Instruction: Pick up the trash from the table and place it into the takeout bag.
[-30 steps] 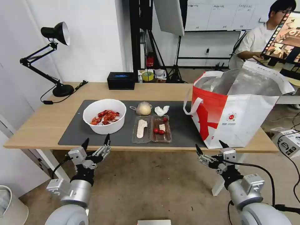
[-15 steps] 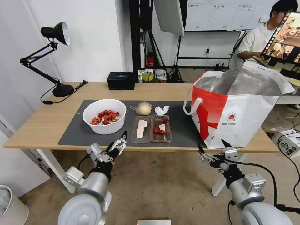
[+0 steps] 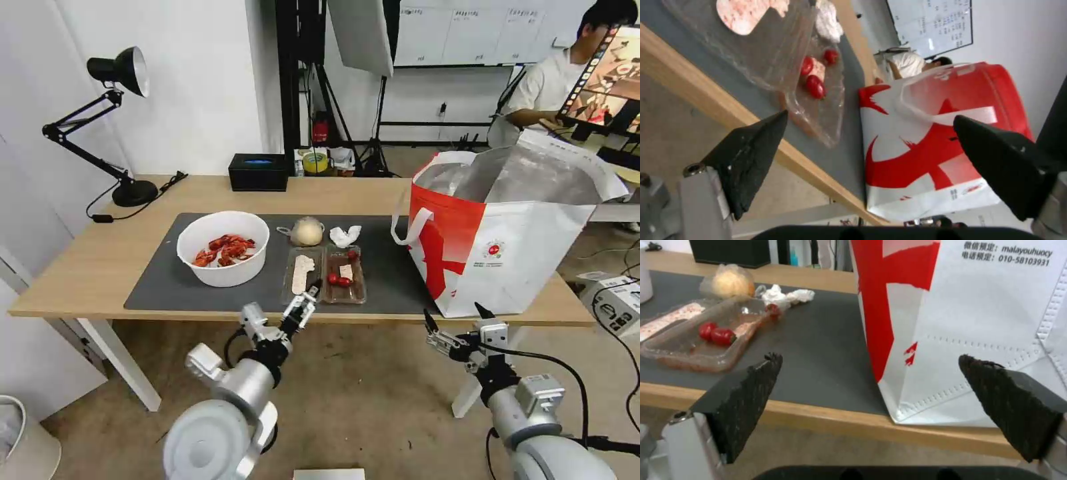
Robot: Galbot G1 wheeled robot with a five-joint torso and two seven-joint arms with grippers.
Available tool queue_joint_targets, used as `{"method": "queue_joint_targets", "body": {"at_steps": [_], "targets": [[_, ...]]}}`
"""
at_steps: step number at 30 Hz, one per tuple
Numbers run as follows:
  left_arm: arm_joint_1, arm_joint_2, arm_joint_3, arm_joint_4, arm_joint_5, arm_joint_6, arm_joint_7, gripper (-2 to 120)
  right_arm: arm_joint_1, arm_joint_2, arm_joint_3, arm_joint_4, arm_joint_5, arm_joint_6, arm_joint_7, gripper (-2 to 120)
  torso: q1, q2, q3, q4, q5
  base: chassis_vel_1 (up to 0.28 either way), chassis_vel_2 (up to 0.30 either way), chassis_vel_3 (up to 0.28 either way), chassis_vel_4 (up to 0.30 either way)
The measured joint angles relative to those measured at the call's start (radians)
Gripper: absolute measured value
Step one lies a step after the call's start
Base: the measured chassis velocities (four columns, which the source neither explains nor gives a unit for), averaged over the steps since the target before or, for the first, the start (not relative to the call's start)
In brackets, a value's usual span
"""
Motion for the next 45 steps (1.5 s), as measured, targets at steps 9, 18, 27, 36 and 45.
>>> {"method": "queue_joint_targets", "body": {"at_steps": [9,18,27,36,45], "targets": [[-0.063,-0.014,0.033,0.073,0.0,-0.009,-0.02,100,-0.001,0.015,0.001,-0.007,-0.007,0.004,0.0,100,0.0,0.0,0.0,0.0,0.0,0.0,0.0,0.0,0.0],[-0.118,-0.025,0.055,0.129,-0.001,-0.019,-0.045,100,0.0,0.018,0.002,-0.012,-0.012,0.007,0.0,100,0.0,0.0,0.0,0.0,0.0,0.0,0.0,0.0,0.0],[-0.18,-0.033,0.056,0.184,-0.014,-0.025,-0.08,100,0.011,0.023,0.003,-0.027,-0.018,0.011,0.0,100,0.0,0.0,0.0,0.0,0.0,0.0,0.0,0.0,0.0],[-0.204,-0.041,0.061,0.205,-0.032,-0.009,-0.147,100,0.013,0.028,0.002,-0.033,-0.023,0.013,0.001,100,0.0,0.0,0.0,0.0,0.0,0.0,0.0,0.0,0.0],[-0.227,-0.047,0.052,0.219,-0.038,-0.012,-0.19,100,0.012,0.035,-0.01,-0.038,-0.032,0.017,0.002,100,0.0,0.0,0.0,0.0,0.0,0.0,0.0,0.0,0.0]]}}
